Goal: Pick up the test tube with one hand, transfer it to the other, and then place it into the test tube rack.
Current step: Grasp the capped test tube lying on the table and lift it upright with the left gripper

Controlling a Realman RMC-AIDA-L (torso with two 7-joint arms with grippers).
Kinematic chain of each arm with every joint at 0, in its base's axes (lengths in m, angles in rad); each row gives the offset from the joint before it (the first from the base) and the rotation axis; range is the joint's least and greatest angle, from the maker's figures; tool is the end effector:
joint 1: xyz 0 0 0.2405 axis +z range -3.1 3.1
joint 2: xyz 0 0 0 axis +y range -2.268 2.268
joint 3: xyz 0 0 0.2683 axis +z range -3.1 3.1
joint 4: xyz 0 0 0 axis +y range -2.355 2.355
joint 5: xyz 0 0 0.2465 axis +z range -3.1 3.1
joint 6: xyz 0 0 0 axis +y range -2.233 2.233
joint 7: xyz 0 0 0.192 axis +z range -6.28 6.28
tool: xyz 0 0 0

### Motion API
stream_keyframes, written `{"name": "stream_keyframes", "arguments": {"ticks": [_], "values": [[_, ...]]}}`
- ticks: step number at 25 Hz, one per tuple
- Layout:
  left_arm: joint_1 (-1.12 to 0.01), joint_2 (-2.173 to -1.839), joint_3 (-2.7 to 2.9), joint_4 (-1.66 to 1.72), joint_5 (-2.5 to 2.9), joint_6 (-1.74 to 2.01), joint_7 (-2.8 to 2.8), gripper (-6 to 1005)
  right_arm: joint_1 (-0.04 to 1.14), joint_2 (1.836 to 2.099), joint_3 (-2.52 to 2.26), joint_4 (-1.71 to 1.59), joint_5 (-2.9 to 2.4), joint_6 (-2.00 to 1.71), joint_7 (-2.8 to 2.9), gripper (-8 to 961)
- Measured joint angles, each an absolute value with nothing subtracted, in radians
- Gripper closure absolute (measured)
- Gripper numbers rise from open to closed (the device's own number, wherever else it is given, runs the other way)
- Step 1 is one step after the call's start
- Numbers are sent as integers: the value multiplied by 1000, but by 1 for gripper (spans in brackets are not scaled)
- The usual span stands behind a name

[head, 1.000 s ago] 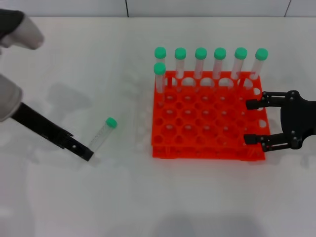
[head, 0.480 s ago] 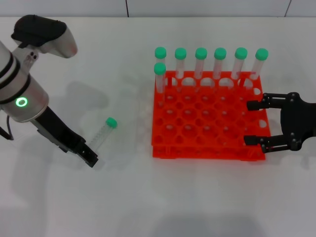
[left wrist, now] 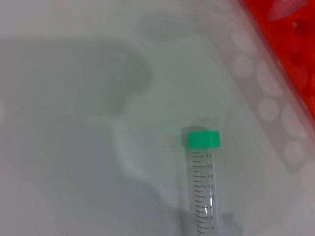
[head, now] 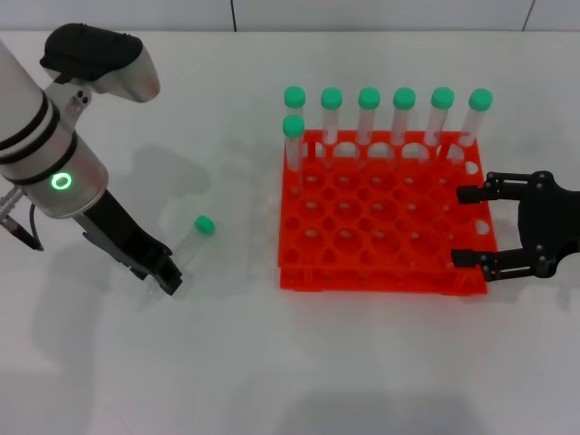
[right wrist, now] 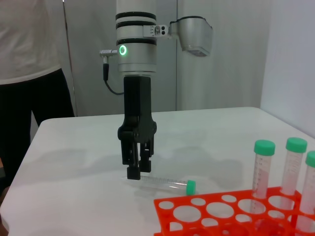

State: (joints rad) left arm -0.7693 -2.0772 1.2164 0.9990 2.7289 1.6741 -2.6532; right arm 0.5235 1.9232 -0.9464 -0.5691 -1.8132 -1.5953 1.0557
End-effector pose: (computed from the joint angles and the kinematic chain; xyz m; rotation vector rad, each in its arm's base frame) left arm -0.2435 0.3981 -0.0542 -2.4809 -1.3590 0.7477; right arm 0.2831 0.3749 -0.0227 -2.8541 0.1039 0.5867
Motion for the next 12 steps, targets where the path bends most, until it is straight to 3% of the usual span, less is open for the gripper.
{"name": "stream_keyframes", "arguments": {"ticks": [1,6,12], "values": [[-771,-2077,1216,991,2730,1668,-2656,467,523,1923,-947,-569,-1813,-1595,1056,145],[-785,-2076,1217,947,2748,1641,-2662,577,523,1923,-946,-569,-1813,-1595,1055,145],[-801,-2076,1225,909,2755,1623,-2664,579,523,1924,-946,-566,-1813,-1592,1055,145]]}}
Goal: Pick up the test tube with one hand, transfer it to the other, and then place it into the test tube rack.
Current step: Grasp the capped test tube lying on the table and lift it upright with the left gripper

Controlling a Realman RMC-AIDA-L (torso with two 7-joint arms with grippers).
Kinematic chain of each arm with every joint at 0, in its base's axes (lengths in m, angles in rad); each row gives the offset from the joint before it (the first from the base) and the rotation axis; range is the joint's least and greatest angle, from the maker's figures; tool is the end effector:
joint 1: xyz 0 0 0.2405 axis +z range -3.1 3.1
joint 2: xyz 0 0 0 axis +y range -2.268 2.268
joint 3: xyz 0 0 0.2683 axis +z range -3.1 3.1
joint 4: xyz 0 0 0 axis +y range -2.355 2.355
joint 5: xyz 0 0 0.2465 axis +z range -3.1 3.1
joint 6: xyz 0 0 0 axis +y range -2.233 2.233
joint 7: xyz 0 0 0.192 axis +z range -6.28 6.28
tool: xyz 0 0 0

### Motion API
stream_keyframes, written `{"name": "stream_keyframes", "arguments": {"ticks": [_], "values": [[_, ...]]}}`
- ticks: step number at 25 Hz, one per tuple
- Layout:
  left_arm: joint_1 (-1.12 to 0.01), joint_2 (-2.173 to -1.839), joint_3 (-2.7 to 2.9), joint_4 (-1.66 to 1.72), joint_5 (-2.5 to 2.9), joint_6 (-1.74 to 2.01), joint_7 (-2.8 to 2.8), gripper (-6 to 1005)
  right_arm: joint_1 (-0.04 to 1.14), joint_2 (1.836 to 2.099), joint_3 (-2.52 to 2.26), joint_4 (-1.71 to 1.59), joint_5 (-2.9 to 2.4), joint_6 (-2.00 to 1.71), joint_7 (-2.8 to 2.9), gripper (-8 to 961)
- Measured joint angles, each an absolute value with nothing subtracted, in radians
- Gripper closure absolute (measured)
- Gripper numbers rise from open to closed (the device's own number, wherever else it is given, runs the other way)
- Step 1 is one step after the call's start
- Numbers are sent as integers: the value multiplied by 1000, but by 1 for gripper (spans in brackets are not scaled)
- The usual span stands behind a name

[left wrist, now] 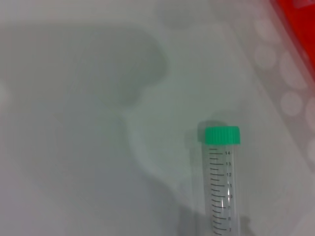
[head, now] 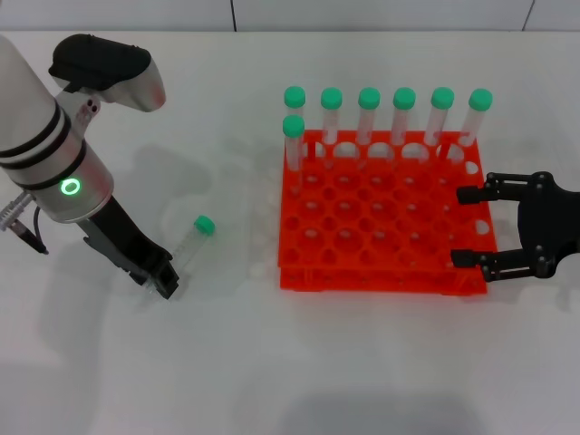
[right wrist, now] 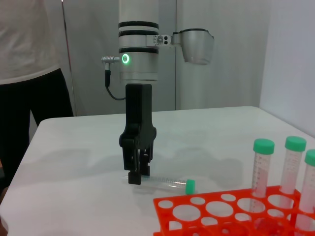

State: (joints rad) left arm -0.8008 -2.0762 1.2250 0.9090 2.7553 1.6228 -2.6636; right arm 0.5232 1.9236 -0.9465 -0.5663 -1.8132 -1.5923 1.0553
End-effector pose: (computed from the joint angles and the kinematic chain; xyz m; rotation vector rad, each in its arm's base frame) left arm -0.2534 0.4011 -0.0641 -2.4497 -1.3714 0.7954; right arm 0.2838 0.3748 -0.0233 -2.8529 0.1085 0.5855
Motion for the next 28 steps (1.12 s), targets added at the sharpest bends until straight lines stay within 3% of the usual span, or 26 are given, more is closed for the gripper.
{"name": "stream_keyframes", "arguments": {"ticks": [11,16,19,28], "values": [[-799,-2077,1230,900,2755,1604,-2669,584,517,1931,-939,-562,-1813,-1588,1055,145],[-795,-2077,1240,898,2755,1602,-2671,625,510,1933,-931,-567,-1813,-1588,1055,145],[-798,-2079,1242,893,2755,1599,-2672,736,508,1933,-926,-567,-1814,-1589,1055,145],[-782,-2078,1231,991,2729,1579,-2674,804,498,1932,-907,-571,-1815,-1596,1055,145]]}}
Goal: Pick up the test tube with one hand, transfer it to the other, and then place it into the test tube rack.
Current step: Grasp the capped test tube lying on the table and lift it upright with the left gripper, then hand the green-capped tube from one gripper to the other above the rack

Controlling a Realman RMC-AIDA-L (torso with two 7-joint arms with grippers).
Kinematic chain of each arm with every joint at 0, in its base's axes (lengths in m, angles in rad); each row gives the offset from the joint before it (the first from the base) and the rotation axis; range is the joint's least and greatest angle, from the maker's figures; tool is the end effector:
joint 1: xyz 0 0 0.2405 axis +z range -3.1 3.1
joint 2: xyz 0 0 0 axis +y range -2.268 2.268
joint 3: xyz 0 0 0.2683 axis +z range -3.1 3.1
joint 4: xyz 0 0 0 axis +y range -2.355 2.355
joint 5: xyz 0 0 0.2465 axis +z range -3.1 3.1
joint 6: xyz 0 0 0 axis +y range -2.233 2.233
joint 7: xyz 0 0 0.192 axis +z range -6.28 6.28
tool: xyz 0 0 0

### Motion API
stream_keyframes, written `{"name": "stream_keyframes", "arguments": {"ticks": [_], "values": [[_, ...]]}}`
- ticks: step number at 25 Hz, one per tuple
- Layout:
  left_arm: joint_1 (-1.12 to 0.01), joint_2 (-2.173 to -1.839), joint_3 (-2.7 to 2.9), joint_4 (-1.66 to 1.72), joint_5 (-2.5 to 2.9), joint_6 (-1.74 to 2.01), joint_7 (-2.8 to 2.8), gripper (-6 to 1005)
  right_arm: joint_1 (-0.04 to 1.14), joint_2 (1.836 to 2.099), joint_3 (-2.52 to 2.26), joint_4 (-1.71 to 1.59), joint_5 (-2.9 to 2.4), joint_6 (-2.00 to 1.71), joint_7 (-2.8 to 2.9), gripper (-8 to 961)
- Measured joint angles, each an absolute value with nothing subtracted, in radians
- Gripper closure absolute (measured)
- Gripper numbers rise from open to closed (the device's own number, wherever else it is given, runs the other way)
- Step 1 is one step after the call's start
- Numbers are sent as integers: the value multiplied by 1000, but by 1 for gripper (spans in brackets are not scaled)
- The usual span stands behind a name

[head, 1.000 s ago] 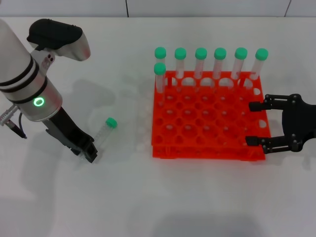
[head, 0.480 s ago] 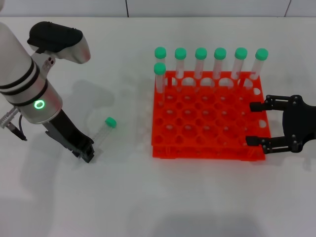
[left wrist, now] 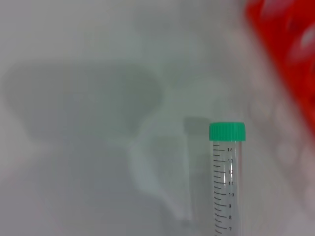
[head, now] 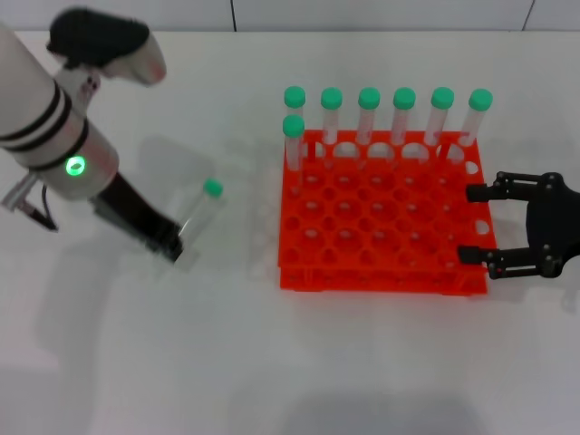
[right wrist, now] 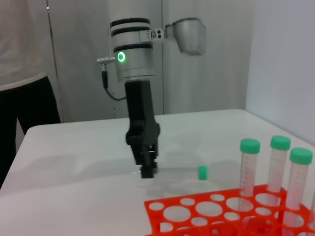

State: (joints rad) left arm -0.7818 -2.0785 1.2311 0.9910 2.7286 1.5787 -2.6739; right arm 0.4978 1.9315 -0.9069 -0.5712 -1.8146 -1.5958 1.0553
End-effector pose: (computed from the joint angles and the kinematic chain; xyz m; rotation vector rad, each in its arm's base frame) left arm -0.2380 0.4168 -0.0586 -2.4445 -1.3019 0.6712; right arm 0.2911 0.3710 -0.0192 -2.8120 0.1512 0.6094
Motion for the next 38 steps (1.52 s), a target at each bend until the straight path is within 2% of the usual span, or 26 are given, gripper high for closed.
{"name": "stream_keyframes", "arguments": {"ticks": [9,13,17,21,26,33,38], "values": [[-612,-2080,1234,1324,2600,1318,-2589,793,490,1925,-869,-572,-1806,-1620,1055,146],[-547,-2081,1237,1324,2445,1109,-2408,789,486,1928,-869,-572,-1804,-1620,1053,146],[-528,-2080,1231,1227,2145,999,-2129,784,484,1933,-868,-572,-1804,-1618,1051,146],[-558,-2071,1230,1068,1841,994,-1859,779,483,1937,-868,-572,-1804,-1620,1045,146],[-650,-2052,1229,859,1650,1116,-1621,773,483,1945,-868,-572,-1804,-1620,1044,146],[-806,-2014,1192,556,1607,1270,-1400,764,483,1951,-868,-578,-1799,-1631,1039,146],[-834,-1996,1191,480,1627,1286,-1363,758,484,1950,-868,-581,-1790,-1640,1042,146]]}}
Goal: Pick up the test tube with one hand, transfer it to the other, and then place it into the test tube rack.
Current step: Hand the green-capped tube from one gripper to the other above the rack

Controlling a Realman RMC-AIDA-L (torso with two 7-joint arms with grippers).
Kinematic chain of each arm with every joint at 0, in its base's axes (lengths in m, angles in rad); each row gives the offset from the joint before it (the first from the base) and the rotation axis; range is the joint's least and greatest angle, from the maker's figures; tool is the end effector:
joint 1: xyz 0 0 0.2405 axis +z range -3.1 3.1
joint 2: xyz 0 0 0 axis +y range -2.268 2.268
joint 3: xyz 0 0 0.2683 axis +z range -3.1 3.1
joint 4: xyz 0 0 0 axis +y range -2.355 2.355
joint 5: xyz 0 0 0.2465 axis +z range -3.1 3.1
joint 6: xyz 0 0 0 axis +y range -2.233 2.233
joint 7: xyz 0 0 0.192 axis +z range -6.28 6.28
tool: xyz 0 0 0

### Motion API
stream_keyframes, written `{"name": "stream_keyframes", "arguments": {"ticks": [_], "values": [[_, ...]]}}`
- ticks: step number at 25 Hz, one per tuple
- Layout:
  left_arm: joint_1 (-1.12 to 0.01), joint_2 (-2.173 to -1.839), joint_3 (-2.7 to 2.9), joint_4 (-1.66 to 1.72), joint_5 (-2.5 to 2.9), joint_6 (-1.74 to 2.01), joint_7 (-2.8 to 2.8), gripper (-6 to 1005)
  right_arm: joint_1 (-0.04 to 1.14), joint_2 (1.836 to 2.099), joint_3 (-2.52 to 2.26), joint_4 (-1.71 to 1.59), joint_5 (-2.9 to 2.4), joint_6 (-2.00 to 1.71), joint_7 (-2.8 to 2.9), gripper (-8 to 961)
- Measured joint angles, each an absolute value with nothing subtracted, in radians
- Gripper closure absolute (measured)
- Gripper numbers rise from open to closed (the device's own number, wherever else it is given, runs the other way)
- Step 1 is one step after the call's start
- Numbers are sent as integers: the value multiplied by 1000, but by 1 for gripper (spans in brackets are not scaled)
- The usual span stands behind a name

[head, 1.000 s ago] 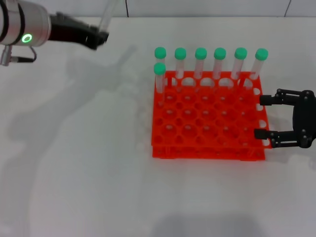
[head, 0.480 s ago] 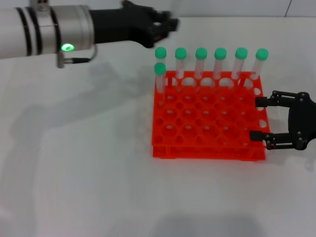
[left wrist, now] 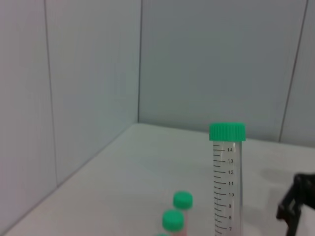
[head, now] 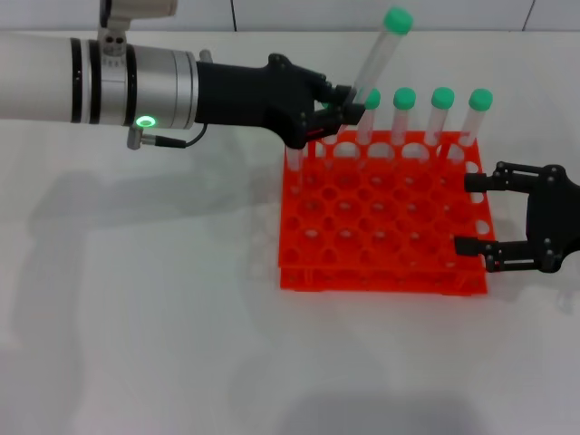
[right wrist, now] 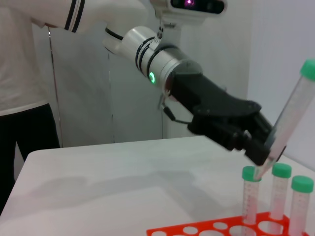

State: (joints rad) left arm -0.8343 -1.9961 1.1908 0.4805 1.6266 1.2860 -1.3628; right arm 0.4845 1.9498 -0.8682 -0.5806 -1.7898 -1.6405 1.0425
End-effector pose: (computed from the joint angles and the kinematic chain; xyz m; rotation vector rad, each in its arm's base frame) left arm -0.1562 0.4533 -0.0939 -2.8827 -0.2767 -0.6249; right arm 0.2832 0.3659 -0.0160 -2.7790 0.1391 0.7067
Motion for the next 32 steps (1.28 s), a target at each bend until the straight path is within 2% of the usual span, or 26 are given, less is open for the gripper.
{"name": "stream_keyframes", "arguments": {"ticks": [5,11,16,23,29,32], "values": [[-836,-1997,1196,477,1677,1291,-1358,752,493,1939,-868,-582,-1776,-1642,1056,146],[-862,-2007,1198,476,1751,1299,-1386,745,521,1913,-868,-583,-1737,-1642,1105,146],[-866,-2010,1197,480,1760,1295,-1390,739,546,1911,-868,-574,-1663,-1628,1185,146],[-867,-2017,1198,483,1761,1293,-1384,730,543,1959,-867,-545,-1521,-1592,1200,146],[-867,-2026,1199,485,1761,1285,-1381,723,563,1978,-867,-443,-1419,-1604,1195,146],[-867,-2028,1200,485,1761,1284,-1381,719,566,2002,-868,-421,-1408,-1606,1194,146]]}}
